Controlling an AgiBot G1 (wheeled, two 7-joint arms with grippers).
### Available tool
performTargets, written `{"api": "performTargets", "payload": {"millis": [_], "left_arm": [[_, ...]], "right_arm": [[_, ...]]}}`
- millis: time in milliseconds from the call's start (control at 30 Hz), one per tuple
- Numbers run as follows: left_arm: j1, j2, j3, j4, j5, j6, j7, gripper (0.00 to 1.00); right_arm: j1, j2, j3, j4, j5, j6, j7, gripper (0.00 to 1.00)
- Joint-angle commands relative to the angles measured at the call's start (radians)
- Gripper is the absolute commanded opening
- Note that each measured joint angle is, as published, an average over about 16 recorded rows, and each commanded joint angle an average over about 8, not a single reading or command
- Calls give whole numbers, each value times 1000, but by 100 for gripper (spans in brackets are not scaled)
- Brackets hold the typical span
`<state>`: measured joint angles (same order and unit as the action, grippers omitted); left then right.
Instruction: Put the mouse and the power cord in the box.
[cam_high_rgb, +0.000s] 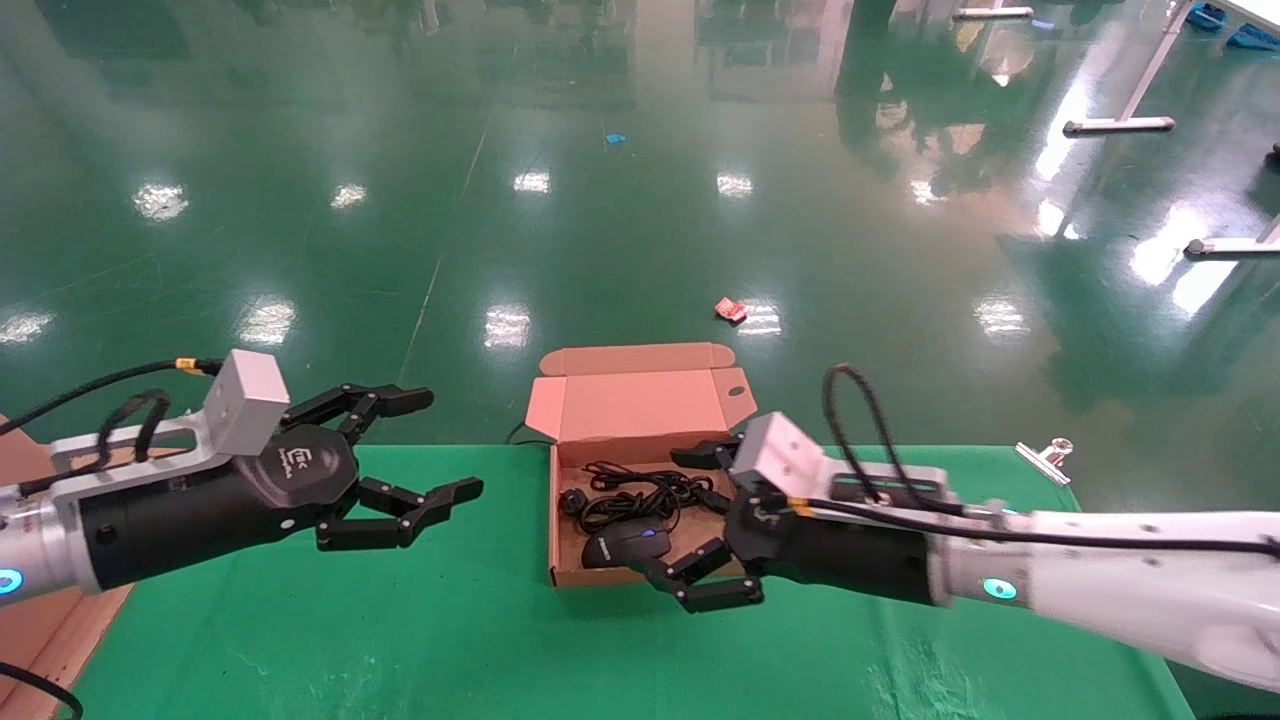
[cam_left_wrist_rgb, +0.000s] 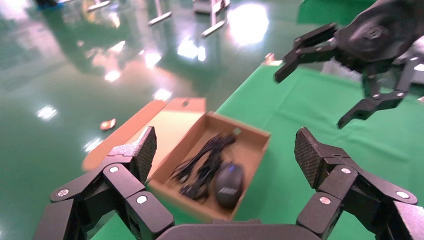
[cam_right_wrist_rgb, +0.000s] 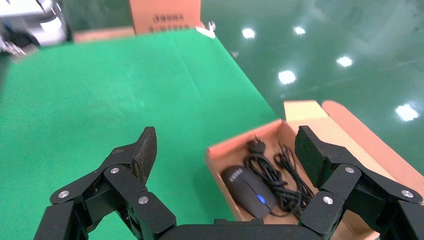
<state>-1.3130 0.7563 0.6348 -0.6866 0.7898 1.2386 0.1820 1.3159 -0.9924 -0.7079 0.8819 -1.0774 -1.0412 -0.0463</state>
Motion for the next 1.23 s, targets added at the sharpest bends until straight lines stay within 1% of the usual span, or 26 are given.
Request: {"api": "performTargets", "payload": {"millis": [33,900,1067,1233], "left_arm": [[15,-9,-23,-39,-4,17,-24,100],[214,-130,-319,-537,-53,231,-332,100],[241,-147,-360,-606,-60,261,-371,100],[252,-153,-375,-631,-63,272,-382,100]], "right_arm": [[-16,25,28,27,23,-30,16,100],[-222,350,393,369,318,-417,215,100],[-244,388,437,410,353,-464,233,100],[-249,399,450,422,363,-479,234,100]]}}
